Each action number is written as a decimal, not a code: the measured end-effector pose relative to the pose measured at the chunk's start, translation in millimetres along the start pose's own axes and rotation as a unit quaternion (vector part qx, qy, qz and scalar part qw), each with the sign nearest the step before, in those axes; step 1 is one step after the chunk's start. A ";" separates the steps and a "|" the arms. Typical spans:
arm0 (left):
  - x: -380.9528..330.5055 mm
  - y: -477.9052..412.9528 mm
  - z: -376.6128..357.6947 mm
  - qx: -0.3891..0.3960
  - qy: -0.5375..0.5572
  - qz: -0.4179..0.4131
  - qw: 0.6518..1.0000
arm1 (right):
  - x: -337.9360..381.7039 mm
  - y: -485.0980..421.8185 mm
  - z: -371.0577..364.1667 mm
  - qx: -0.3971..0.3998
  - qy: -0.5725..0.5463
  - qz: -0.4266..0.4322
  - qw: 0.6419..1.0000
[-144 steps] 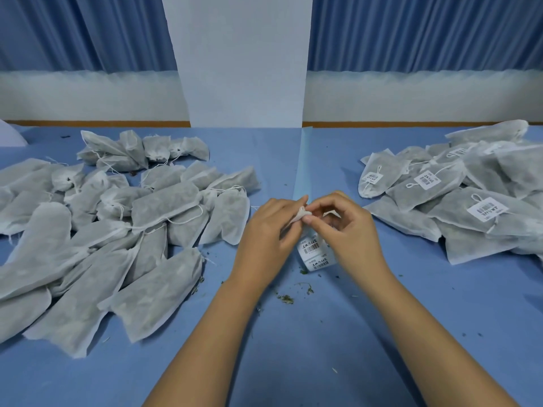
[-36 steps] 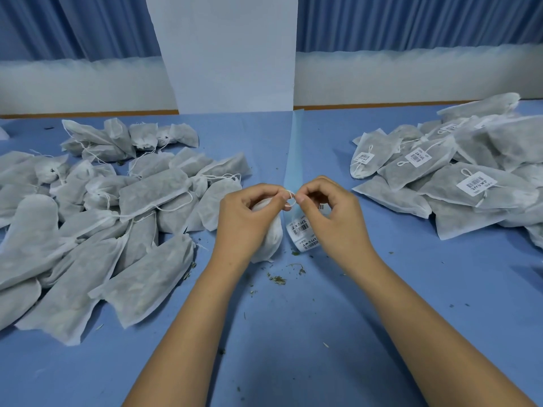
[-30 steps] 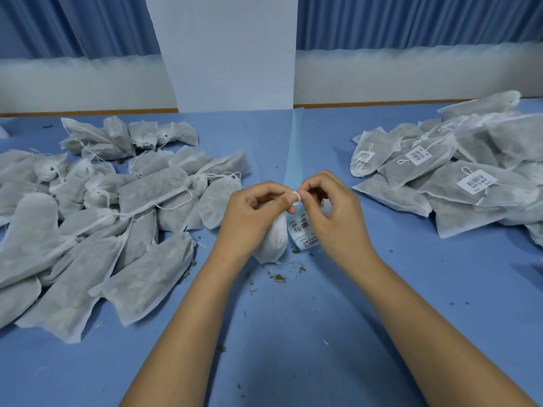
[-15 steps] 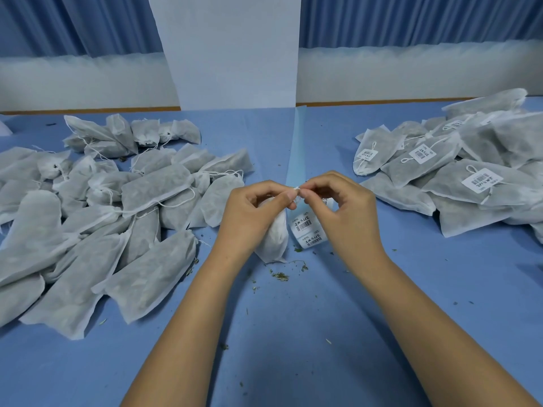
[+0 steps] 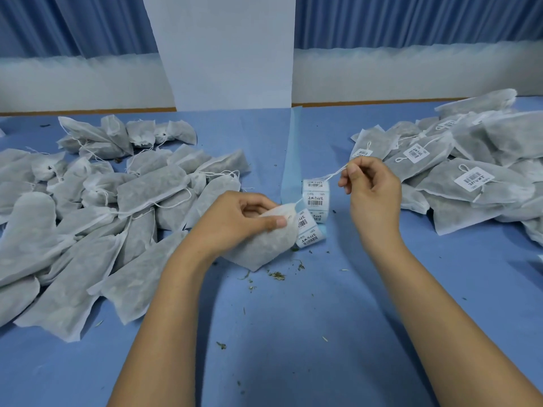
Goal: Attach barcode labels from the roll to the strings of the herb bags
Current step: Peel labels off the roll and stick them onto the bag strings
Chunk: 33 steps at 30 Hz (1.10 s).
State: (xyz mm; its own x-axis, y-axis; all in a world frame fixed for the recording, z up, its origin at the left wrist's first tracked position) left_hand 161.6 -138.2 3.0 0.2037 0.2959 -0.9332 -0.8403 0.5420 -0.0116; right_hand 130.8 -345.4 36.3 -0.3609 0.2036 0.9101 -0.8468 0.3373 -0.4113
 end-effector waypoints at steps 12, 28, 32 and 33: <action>14.7 16.0 49.5 -0.288 0.159 0.005 0.944 | 48.8 54.8 -89.5 0.238 0.203 0.244 0.918; -38.6 21.8 27.5 -0.287 -0.016 -0.186 0.940 | 25.5 38.8 -84.0 0.289 0.089 0.079 0.950; -33.0 47.8 63.1 -0.440 -0.080 -0.186 0.875 | 15.2 10.5 -45.2 0.252 0.202 0.031 0.946; -32.4 50.2 66.4 -0.455 -0.099 -0.184 0.866 | 3.8 7.6 -38.6 0.266 0.236 -0.012 0.935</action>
State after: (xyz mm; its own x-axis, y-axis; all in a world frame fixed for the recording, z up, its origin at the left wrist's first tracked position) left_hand 146.2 -68.4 56.4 0.5477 0.4122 -0.7281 -0.7299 -0.1899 -0.6566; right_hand 138.1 -306.7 34.7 -0.2329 0.6263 0.7440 -0.9722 -0.1324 -0.1929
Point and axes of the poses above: each hand's wrist, its own y-axis away from the middle knuckle, its own z-axis out of the back of the hand, x = y × z, the point moved 10 cm from there along -y, towards the middle knuckle, and after that the axes turned 9 degrees about x, right-handed, at the moved point
